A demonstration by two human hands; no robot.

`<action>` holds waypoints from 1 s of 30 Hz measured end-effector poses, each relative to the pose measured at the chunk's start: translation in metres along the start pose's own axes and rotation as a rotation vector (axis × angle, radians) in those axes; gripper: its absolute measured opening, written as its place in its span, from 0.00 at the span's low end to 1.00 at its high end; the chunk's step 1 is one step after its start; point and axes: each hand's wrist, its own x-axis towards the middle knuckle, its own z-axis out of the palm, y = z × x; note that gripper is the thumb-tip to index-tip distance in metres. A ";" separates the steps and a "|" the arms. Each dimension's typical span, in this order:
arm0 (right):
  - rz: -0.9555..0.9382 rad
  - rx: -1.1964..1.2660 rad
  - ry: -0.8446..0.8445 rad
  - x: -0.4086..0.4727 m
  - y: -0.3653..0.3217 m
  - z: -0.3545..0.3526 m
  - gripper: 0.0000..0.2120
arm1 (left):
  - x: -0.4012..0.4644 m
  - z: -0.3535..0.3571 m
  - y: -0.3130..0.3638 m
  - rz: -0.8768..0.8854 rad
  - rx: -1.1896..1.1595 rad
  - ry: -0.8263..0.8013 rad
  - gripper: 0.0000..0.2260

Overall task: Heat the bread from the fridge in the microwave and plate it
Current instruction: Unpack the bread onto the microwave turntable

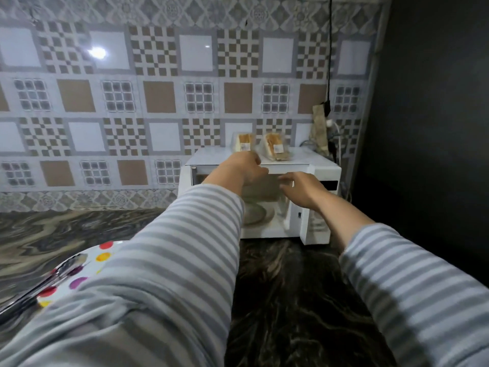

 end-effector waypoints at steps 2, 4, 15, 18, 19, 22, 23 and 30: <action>-0.024 -0.040 0.020 0.031 0.013 -0.007 0.19 | 0.029 0.009 0.002 -0.045 -0.004 0.050 0.22; -0.058 -0.074 0.050 0.063 0.025 -0.012 0.19 | 0.057 0.017 0.002 -0.085 -0.002 0.102 0.23; -0.063 0.138 0.126 0.210 0.034 0.001 0.28 | 0.174 0.057 -0.015 -0.278 -0.017 0.404 0.26; -0.033 0.110 0.137 0.231 0.034 0.007 0.32 | 0.191 0.064 -0.022 -0.324 -0.030 0.383 0.25; -0.031 0.118 0.143 0.235 0.035 0.007 0.33 | 0.195 0.067 -0.024 -0.334 -0.028 0.382 0.25; -0.039 0.128 0.138 0.241 0.036 0.008 0.36 | 0.205 0.074 -0.030 -0.363 -0.040 0.398 0.24; -0.035 0.123 0.128 0.241 0.036 0.009 0.37 | 0.206 0.076 -0.032 -0.378 -0.057 0.410 0.23; 0.036 0.158 0.075 0.237 0.027 0.010 0.43 | 0.202 0.073 -0.028 -0.451 -0.029 0.423 0.32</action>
